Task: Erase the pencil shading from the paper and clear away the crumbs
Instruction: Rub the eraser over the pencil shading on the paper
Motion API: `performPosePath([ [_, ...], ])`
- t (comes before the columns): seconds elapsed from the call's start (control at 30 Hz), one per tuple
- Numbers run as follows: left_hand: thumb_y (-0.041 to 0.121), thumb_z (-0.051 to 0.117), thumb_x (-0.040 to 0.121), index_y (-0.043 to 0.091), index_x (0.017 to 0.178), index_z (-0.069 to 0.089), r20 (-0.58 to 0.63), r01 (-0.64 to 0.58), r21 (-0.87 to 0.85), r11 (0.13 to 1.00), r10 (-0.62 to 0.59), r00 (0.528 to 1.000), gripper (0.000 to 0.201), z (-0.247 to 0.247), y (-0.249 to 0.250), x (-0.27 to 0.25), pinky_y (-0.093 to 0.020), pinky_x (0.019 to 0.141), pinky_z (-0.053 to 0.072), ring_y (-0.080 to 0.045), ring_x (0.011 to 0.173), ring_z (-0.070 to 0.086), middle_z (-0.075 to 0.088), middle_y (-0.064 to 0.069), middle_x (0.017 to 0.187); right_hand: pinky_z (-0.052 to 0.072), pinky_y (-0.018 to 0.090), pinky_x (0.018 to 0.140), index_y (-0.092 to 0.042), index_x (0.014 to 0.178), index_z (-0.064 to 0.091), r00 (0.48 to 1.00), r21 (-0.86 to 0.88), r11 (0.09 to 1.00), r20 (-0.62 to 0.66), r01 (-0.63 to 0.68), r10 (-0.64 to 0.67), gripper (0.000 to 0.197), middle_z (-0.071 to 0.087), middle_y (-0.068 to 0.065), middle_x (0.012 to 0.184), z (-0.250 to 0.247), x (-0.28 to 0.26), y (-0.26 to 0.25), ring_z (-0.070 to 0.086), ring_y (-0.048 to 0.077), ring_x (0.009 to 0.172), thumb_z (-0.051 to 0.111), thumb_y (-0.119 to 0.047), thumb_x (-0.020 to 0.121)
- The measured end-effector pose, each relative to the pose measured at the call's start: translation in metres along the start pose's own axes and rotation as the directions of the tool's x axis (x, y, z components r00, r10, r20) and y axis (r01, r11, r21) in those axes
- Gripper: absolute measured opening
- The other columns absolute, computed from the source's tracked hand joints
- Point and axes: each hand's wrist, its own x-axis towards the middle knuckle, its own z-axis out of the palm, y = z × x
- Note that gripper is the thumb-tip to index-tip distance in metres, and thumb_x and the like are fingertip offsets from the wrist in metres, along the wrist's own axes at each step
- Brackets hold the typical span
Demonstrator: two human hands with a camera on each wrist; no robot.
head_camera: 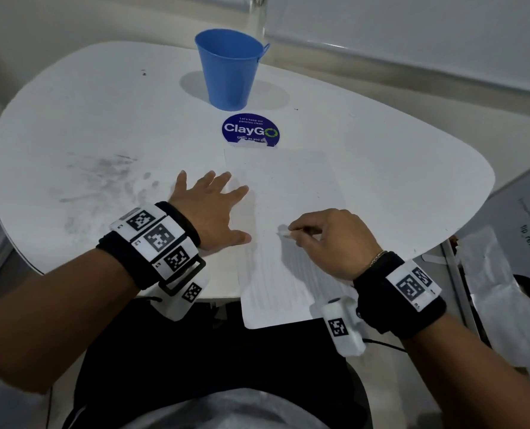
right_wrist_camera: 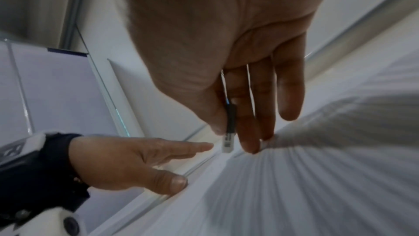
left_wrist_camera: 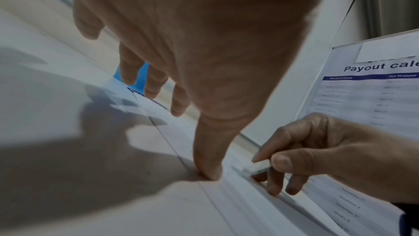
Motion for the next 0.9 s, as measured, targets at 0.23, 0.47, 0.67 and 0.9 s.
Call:
performPosePath([
  [0.23, 0.082, 0.039, 0.087, 0.036, 0.160, 0.008, -0.029, -0.046, -0.006, 0.999, 0.046, 0.999, 0.091, -0.001, 0.006, -0.007, -0.058, 0.123, -0.006, -0.021, 0.156, -0.006, -0.002, 0.001, 0.170, 0.053, 0.034, 0.073, -0.029, 0.096, 0.073, 0.982, -0.134, 0.982, -0.151, -0.132, 0.112, 0.019, 0.073, -0.008, 0.083, 0.007, 0.007, 0.005, 0.065, 0.023, 0.082, 0.055, -0.035, 0.095],
  [0.47, 0.067, 0.053, 0.090, 0.028, 0.145, 0.037, -0.140, -0.163, -0.038, 0.986, 0.156, 0.978, 0.069, 0.001, 0.023, -0.015, -0.050, 0.123, 0.011, -0.020, 0.144, 0.027, 0.030, 0.002, 0.152, 0.050, 0.031, 0.072, -0.030, 0.102, 0.072, 0.967, -0.142, 0.968, -0.178, -0.207, 0.181, 0.020, 0.073, -0.008, 0.089, 0.011, 0.008, 0.004, 0.065, 0.024, 0.084, 0.054, -0.034, 0.095],
  [0.67, 0.006, 0.063, 0.093, 0.013, 0.103, 0.073, -0.524, -0.367, -0.388, 0.845, 0.126, 0.842, 0.016, -0.006, 0.032, -0.013, -0.041, 0.085, 0.048, -0.025, 0.093, 0.064, 0.069, -0.001, 0.102, 0.050, 0.033, 0.077, -0.031, 0.106, 0.071, 0.970, -0.117, 0.974, -0.171, -0.194, 0.173, 0.024, 0.074, -0.007, 0.094, 0.011, 0.005, 0.000, 0.065, 0.025, 0.090, 0.052, -0.039, 0.095],
  [0.9, 0.026, 0.069, 0.093, 0.020, 0.093, 0.076, -0.492, -0.352, -0.460, 0.815, 0.095, 0.865, 0.009, -0.004, 0.031, -0.013, -0.037, 0.077, 0.051, -0.018, 0.079, 0.065, 0.069, 0.008, 0.080, 0.044, 0.032, 0.073, -0.032, 0.117, 0.065, 0.970, -0.156, 0.964, -0.153, -0.214, 0.190, 0.027, 0.073, -0.004, 0.098, 0.013, 0.005, -0.004, 0.064, 0.028, 0.094, 0.046, -0.038, 0.099],
])
